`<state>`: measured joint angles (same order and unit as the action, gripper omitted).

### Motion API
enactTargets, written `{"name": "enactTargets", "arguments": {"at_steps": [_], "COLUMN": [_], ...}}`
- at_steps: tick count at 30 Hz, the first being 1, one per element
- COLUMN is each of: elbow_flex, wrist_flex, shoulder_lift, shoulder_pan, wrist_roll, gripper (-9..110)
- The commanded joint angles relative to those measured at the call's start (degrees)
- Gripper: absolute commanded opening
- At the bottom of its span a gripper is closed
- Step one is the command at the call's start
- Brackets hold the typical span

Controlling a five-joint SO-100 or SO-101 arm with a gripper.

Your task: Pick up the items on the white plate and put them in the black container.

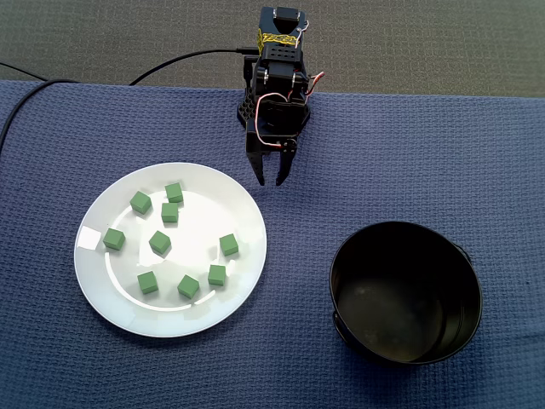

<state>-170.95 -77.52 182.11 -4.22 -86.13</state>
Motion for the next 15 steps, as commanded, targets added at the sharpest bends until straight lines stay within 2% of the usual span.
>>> {"name": "enactTargets", "arguments": {"at_steps": [1,11,15], "elbow_flex": [8.88,9.49,12.57], "wrist_flex": [-6.06,-6.15,-0.09], "shoulder_lift": [-0.09,-0.09,-4.04], "shoulder_pan": [-2.46,-3.43,-8.88], "wrist_roll": [32.34,32.34,32.26], "gripper": [34,34,34]}}
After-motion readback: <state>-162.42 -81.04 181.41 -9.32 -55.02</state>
